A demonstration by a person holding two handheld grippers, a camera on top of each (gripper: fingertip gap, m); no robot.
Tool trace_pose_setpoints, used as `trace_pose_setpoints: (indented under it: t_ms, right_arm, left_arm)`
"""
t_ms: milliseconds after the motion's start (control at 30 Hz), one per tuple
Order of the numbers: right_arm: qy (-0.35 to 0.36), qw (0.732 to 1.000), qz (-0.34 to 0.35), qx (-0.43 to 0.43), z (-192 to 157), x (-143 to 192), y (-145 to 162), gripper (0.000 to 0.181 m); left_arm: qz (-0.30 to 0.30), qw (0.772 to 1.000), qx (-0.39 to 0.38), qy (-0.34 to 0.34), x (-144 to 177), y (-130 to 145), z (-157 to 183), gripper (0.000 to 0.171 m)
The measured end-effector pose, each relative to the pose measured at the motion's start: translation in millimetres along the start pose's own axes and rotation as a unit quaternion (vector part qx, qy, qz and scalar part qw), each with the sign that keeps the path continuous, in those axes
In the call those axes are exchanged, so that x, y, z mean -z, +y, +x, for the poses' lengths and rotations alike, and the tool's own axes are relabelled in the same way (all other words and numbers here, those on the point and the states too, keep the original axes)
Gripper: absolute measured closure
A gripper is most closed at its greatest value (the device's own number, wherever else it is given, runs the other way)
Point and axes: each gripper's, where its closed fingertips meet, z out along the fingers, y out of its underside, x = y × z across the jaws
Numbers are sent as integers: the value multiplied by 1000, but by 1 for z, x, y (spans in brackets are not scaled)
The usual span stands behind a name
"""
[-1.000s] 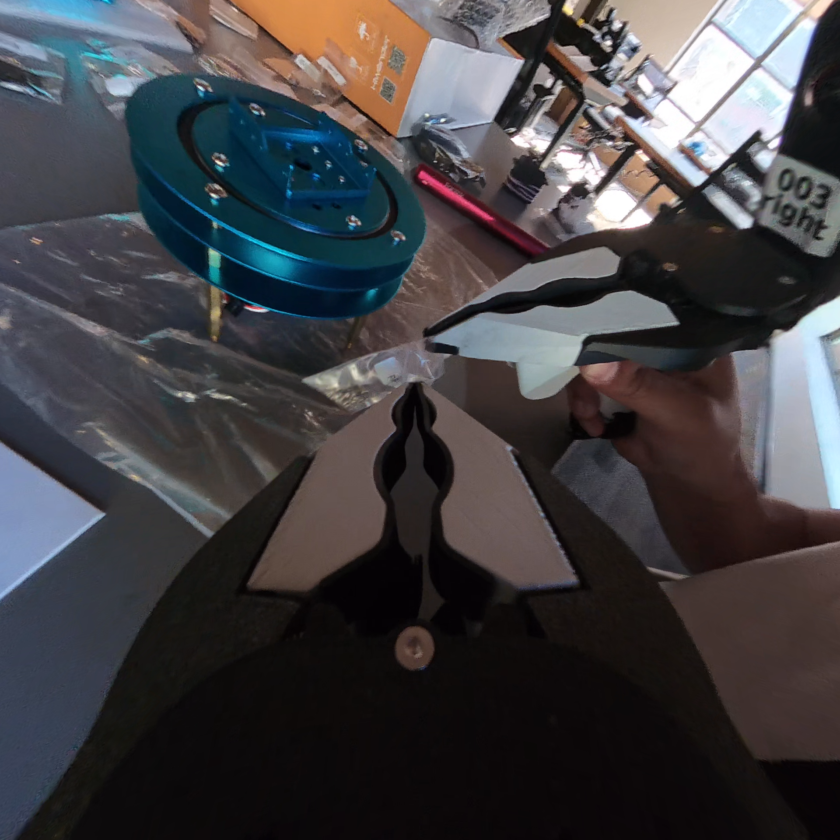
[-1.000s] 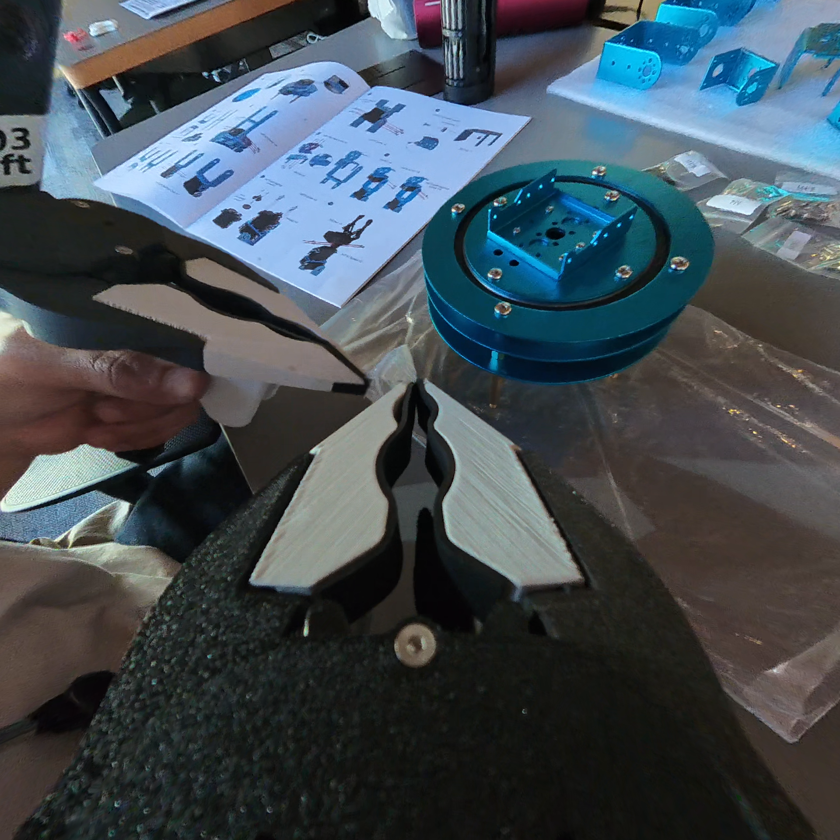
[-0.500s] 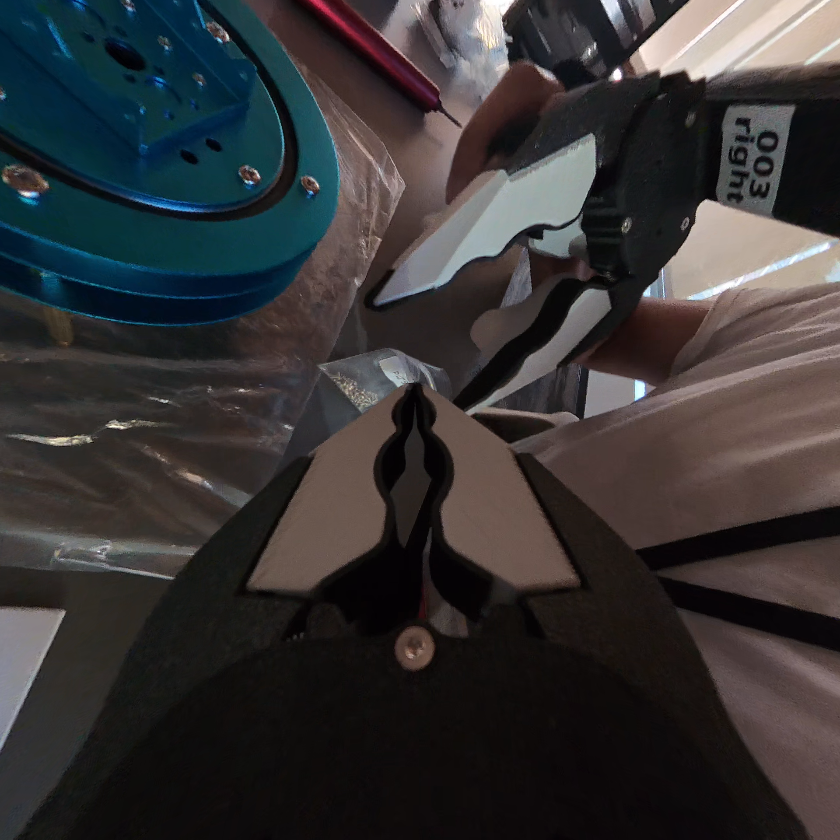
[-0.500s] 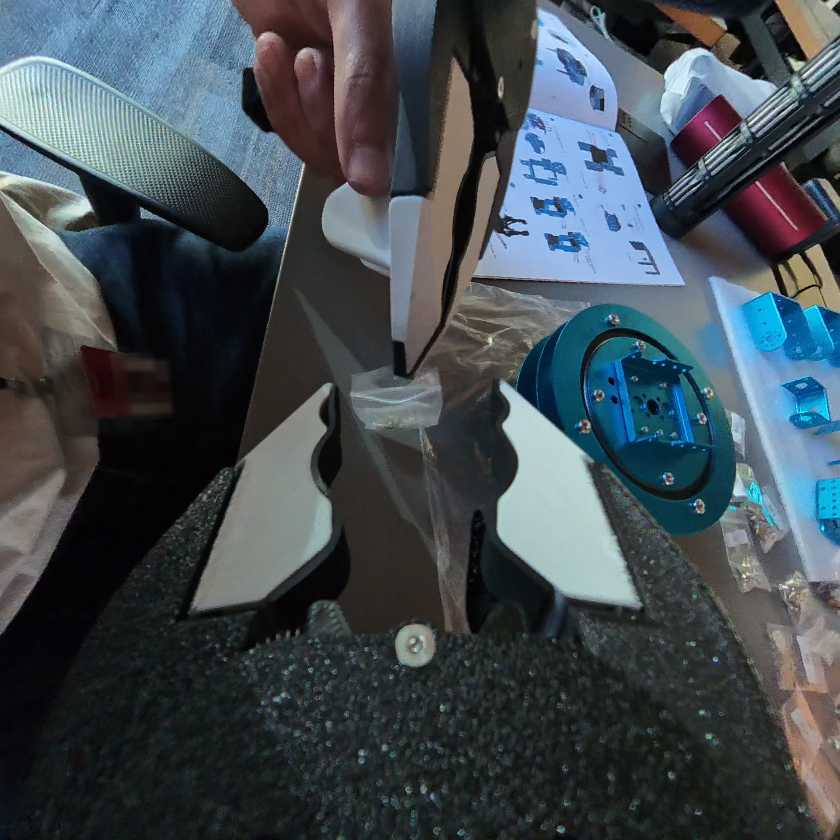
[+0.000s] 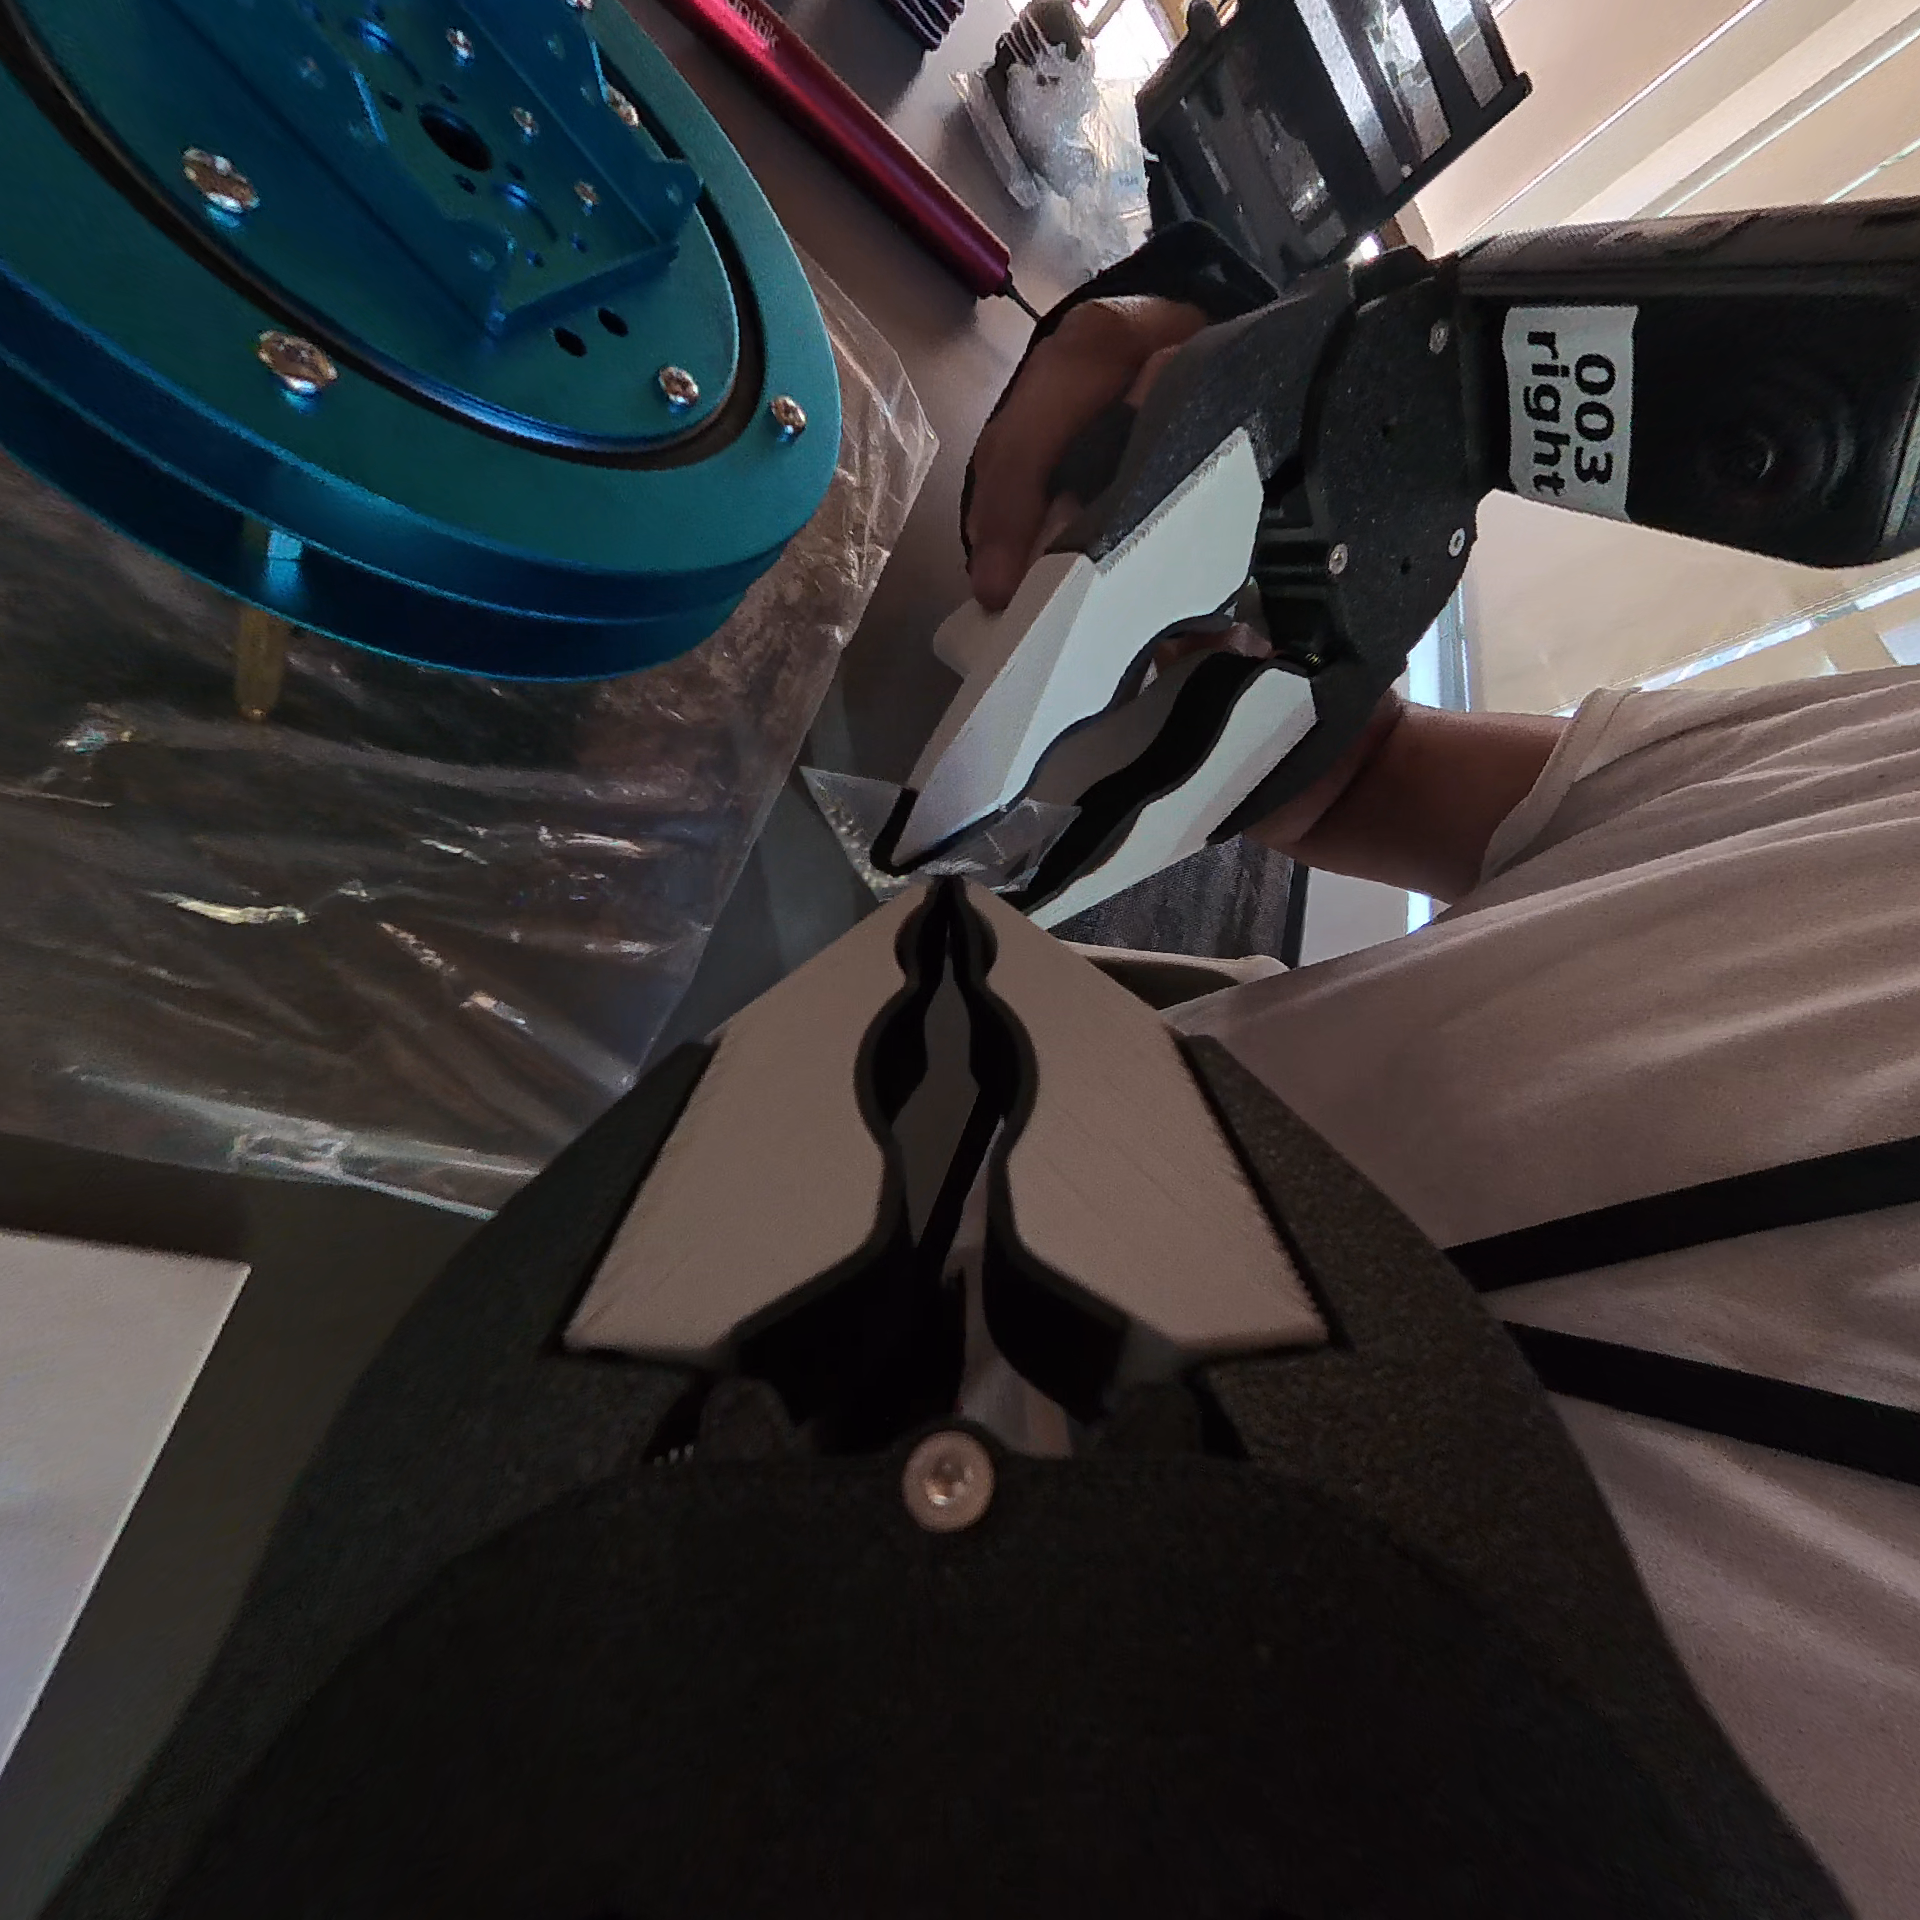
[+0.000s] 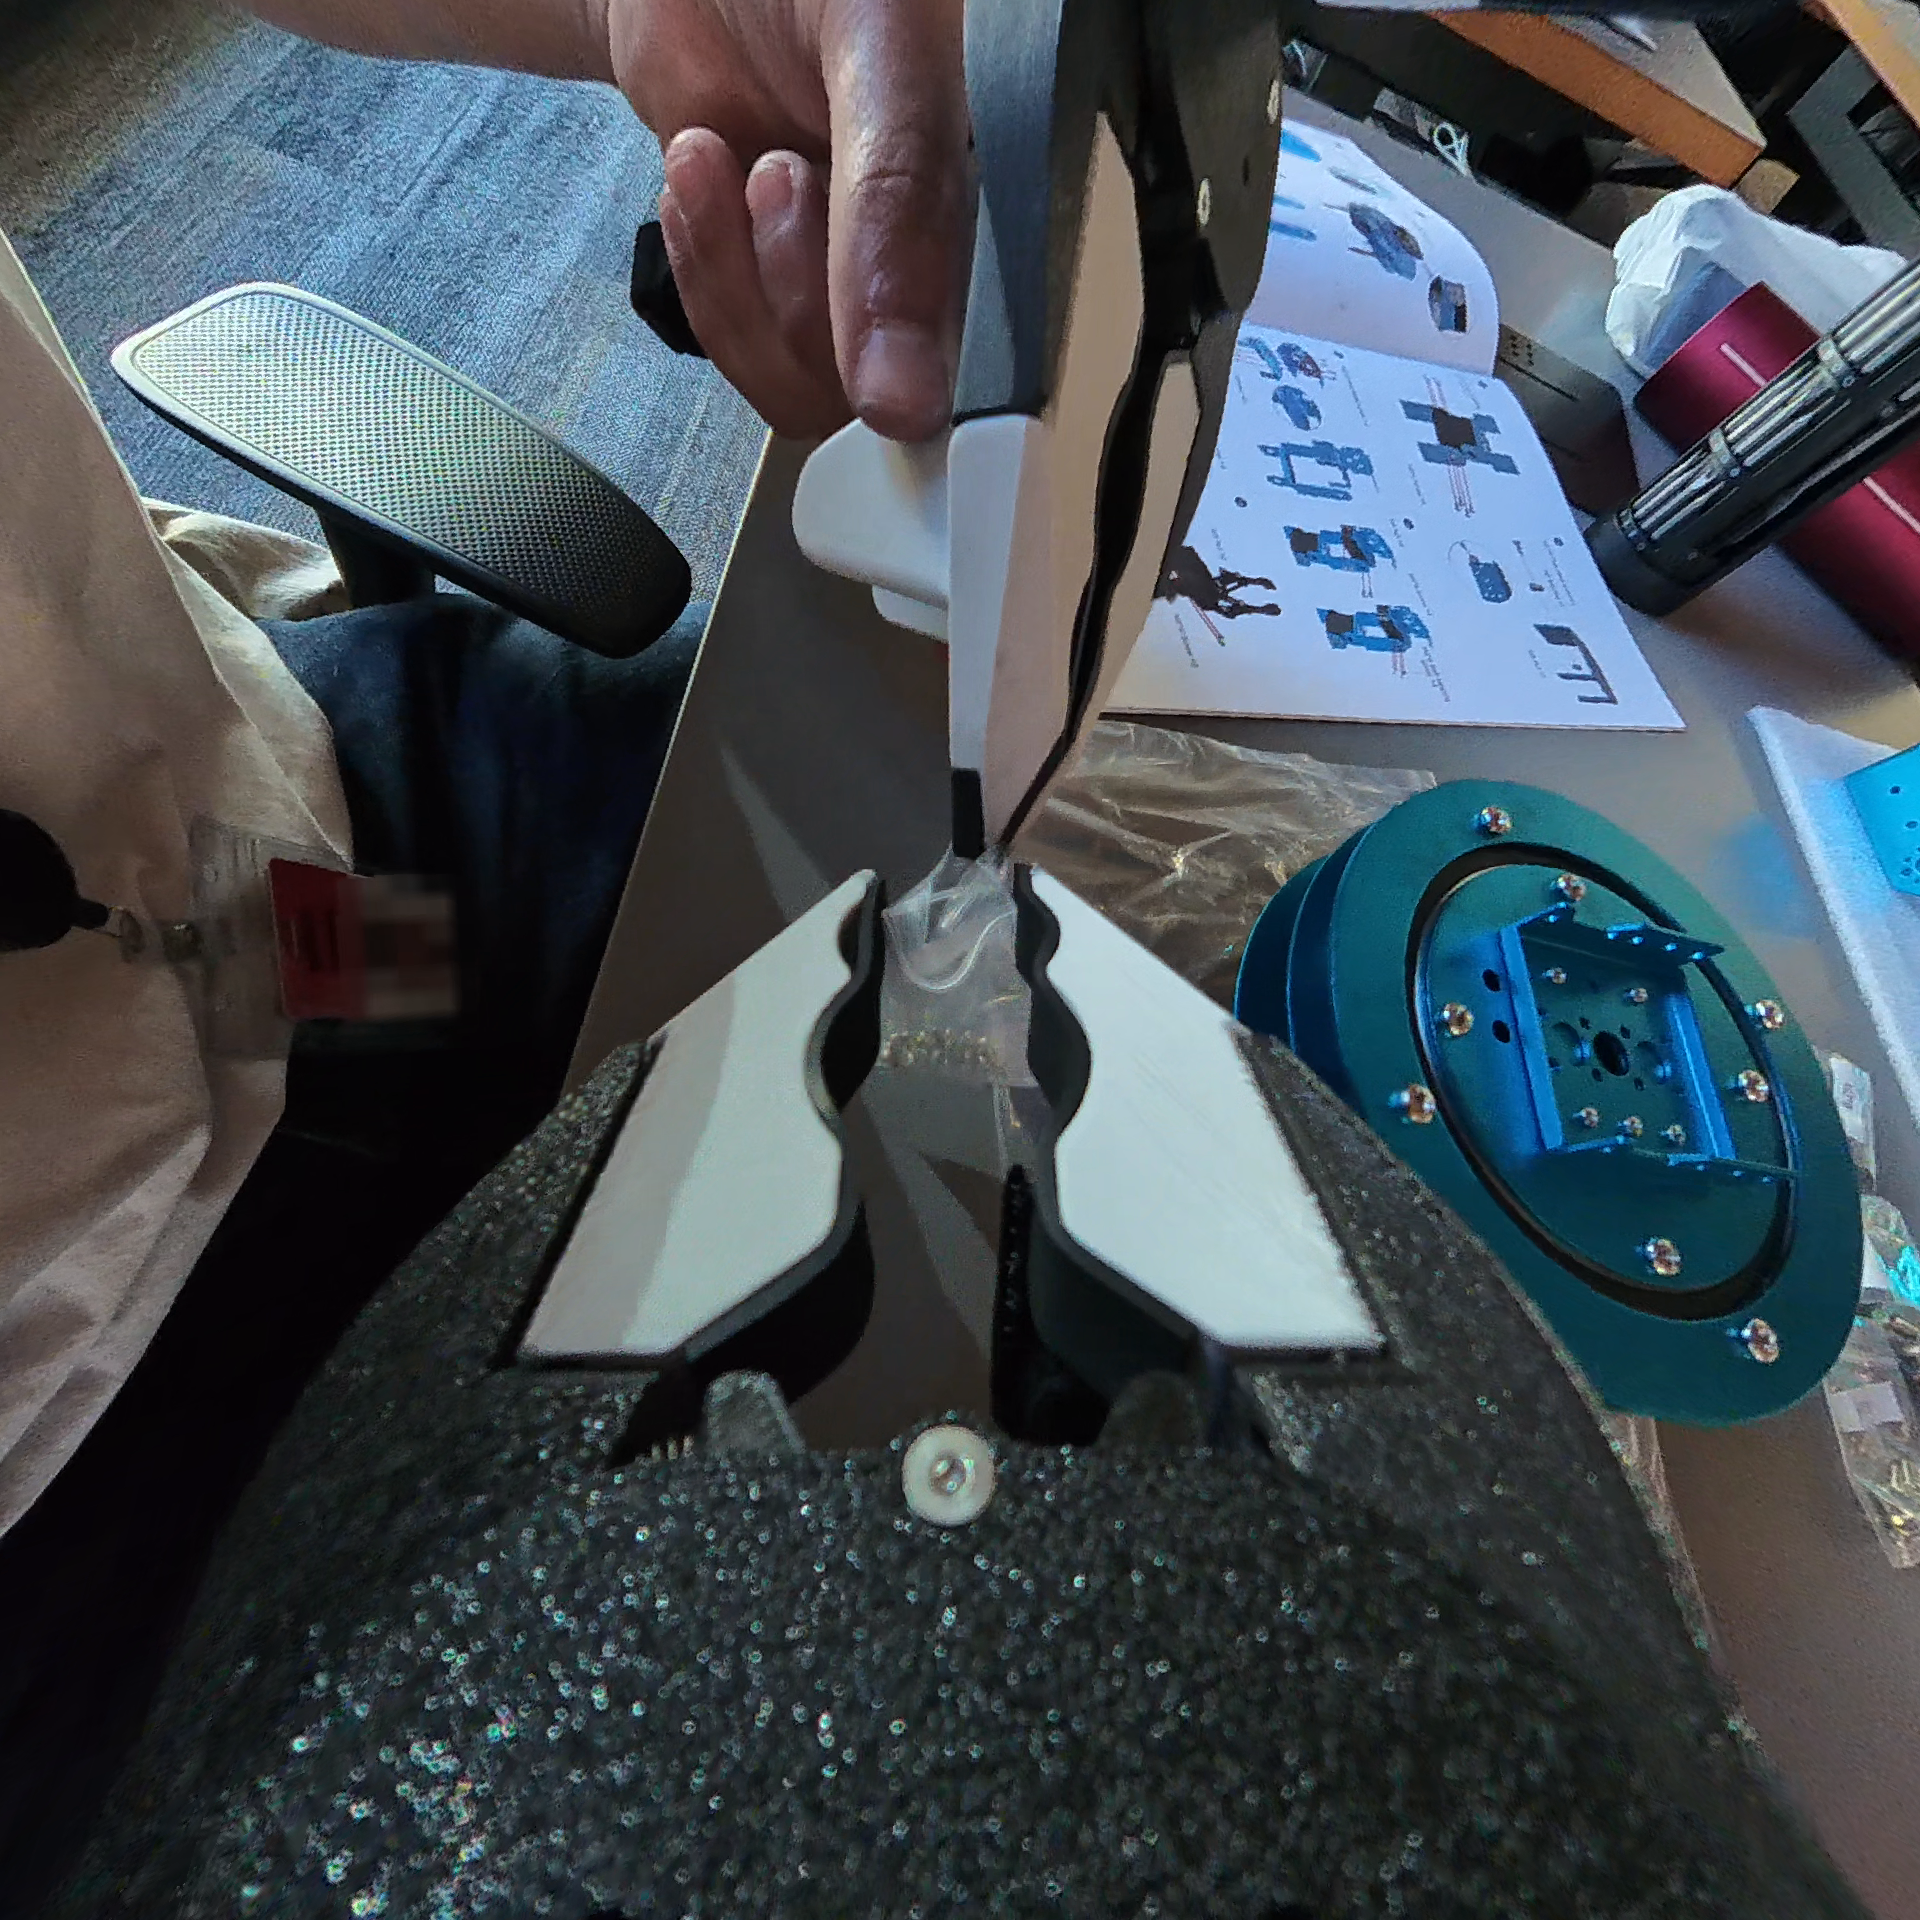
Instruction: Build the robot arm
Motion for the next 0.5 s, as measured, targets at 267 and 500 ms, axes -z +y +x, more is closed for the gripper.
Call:
trace_pose_setpoints:
  t_ms: [267, 500]
  right_arm:
    - [-16, 1000, -13, -1, -3, -19, -2, 149]
    - [-34, 999, -30, -3, -6, -43, -8, 138]
  left_arm:
    - [8, 998, -42, -36, 13, 11, -7, 171]
    - [60, 996, -55, -19, 31, 19, -6, 171]
